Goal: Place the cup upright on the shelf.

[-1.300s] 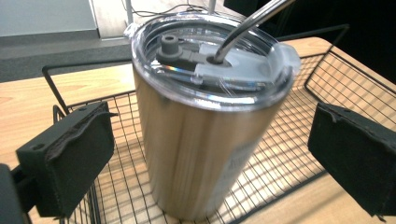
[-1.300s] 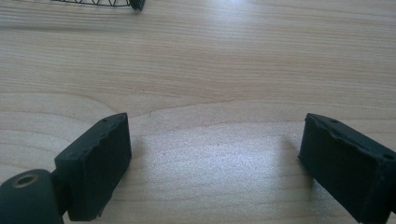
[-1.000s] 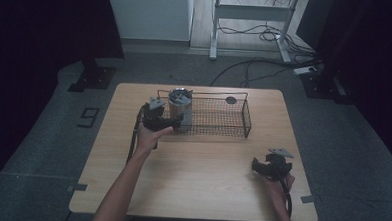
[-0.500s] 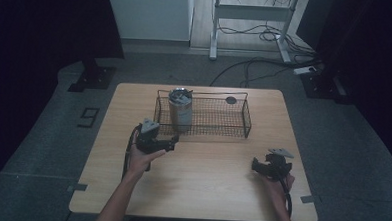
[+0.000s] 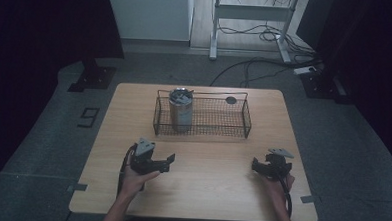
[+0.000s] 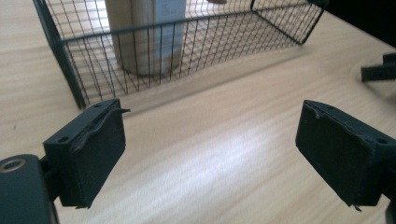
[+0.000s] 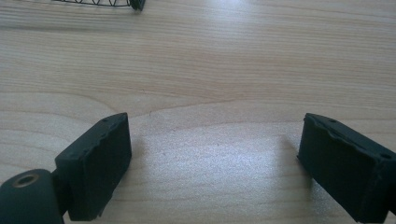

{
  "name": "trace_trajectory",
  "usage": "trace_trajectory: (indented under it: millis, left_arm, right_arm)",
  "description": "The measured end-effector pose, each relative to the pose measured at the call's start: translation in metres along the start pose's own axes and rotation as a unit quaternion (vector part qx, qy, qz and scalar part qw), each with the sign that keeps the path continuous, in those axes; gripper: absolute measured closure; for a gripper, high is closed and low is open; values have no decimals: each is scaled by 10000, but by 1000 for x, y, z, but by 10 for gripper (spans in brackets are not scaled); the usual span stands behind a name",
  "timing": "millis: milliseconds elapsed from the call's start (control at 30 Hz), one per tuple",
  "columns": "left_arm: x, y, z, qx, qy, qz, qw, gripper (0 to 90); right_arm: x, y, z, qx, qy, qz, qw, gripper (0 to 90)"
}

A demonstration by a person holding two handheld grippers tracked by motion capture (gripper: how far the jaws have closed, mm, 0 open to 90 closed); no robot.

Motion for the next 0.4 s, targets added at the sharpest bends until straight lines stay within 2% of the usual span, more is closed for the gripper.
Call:
trace_trajectory:
  millis: [100,400]
  left_arm:
    - [2,3,-10,15,80,-63,9999,84]
    - [4,4,-15,27,183,-79,9998,86]
  right_arm:
    - [0,0,0,3,-4,3,10000,93]
    - [0,0,0,2,-6,-1,10000,93]
Point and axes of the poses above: each handheld gripper's, and its own axes: y roughly backward along the jaws, z roughly out of its top, x roughly to its left, the point moved 7 cm from there along -y, roughly forward along the jaws, and after that the axes turned 10 degrees about x, right-handed, at the moved point
